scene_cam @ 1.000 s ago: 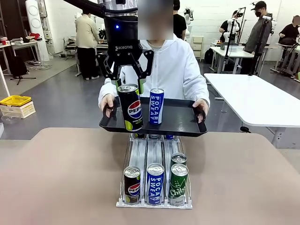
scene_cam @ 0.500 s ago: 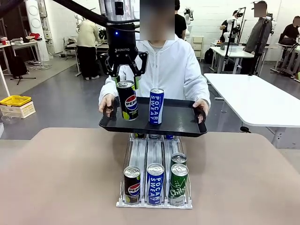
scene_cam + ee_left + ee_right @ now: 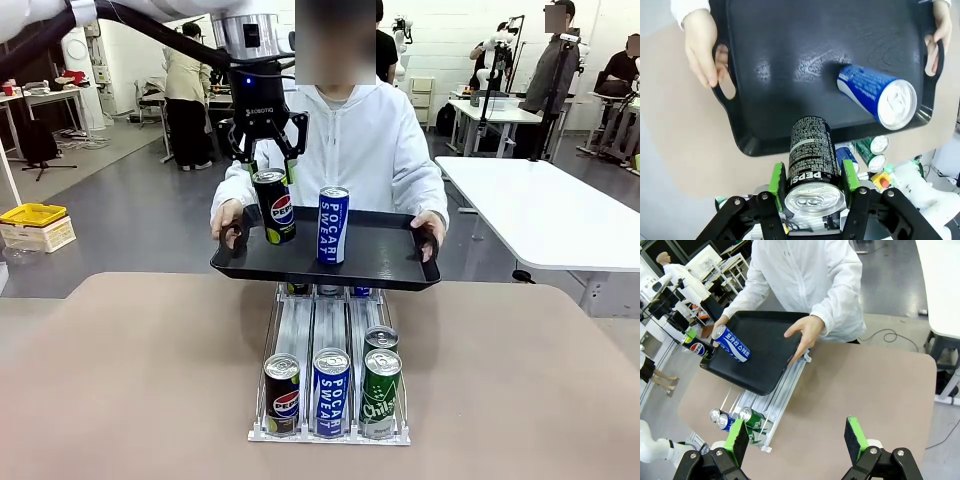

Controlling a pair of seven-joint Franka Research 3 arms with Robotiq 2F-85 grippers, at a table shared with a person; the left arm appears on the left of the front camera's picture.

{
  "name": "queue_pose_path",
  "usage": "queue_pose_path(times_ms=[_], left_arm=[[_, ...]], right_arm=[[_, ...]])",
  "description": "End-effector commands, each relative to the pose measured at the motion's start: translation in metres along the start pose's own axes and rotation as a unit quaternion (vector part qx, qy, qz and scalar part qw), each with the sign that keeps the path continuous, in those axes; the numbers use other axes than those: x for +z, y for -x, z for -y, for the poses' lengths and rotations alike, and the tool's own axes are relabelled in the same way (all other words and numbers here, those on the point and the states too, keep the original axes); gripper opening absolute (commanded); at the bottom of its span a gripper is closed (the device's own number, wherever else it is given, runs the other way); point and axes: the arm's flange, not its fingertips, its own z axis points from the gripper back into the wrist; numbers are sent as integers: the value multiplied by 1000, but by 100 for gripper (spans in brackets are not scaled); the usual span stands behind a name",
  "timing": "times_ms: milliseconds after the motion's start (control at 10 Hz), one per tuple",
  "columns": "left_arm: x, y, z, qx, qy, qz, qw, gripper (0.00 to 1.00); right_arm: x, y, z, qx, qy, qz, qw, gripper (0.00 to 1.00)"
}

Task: Retrieve and hand over the desired beverage to the person.
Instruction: Place the picked can on the Handle tray extended by the person.

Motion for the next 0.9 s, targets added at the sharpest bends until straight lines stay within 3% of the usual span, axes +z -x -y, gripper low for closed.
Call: queue_pose_path(times_ms=[0, 800], left_arm=[[2, -12, 1, -20, -14, 18, 1000, 56], [-25, -35, 5, -24, -58, -16, 998, 56]], right_arm=[[-3, -1, 2, 1, -16, 3, 1000, 100], [-3, -1, 2, 1, -16, 3, 1000, 100]])
